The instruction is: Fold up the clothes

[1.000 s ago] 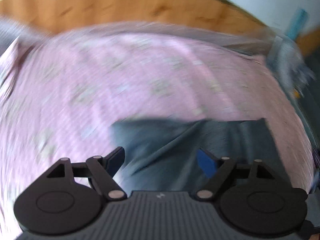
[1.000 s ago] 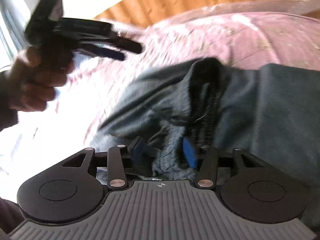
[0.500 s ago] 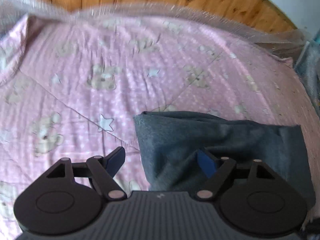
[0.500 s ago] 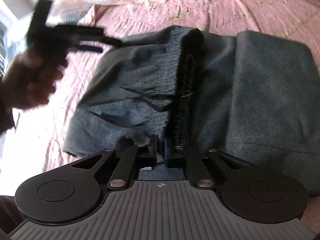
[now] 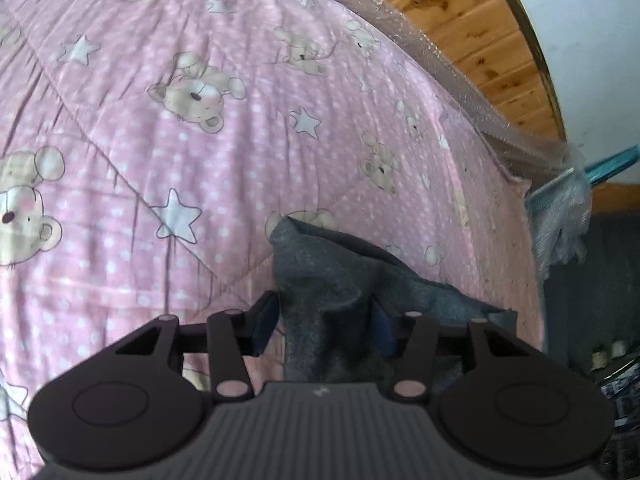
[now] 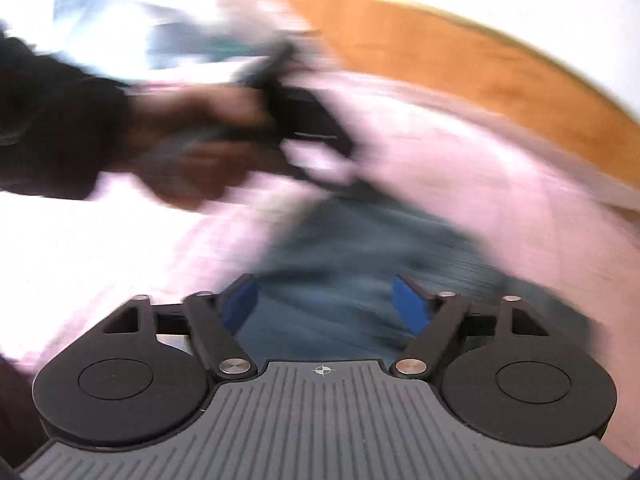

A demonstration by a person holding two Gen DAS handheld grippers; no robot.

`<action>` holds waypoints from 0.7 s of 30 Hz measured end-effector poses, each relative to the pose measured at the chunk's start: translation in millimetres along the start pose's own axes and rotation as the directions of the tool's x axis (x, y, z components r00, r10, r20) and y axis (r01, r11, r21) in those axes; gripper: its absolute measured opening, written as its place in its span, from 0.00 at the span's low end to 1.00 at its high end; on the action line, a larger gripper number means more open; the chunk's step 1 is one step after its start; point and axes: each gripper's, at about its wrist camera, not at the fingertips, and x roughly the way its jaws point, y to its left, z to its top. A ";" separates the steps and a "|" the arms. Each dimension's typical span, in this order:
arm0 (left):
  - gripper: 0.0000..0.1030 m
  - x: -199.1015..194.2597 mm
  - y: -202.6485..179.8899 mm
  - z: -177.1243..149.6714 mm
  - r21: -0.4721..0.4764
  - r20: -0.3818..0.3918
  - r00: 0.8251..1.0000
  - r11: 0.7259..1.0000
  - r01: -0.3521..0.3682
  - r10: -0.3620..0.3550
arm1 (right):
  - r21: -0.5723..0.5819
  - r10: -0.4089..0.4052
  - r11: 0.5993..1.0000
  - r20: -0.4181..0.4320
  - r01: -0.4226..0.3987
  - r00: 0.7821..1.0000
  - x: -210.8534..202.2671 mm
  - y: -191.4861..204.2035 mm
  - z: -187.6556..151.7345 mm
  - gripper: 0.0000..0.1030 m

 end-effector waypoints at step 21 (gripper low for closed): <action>0.53 -52.9 -66.4 -59.5 0.307 -0.029 0.999 0.952 -0.022 0.033 | 0.455 -0.106 0.880 -0.093 0.137 0.990 47.9 -142.0 -8.5 0.24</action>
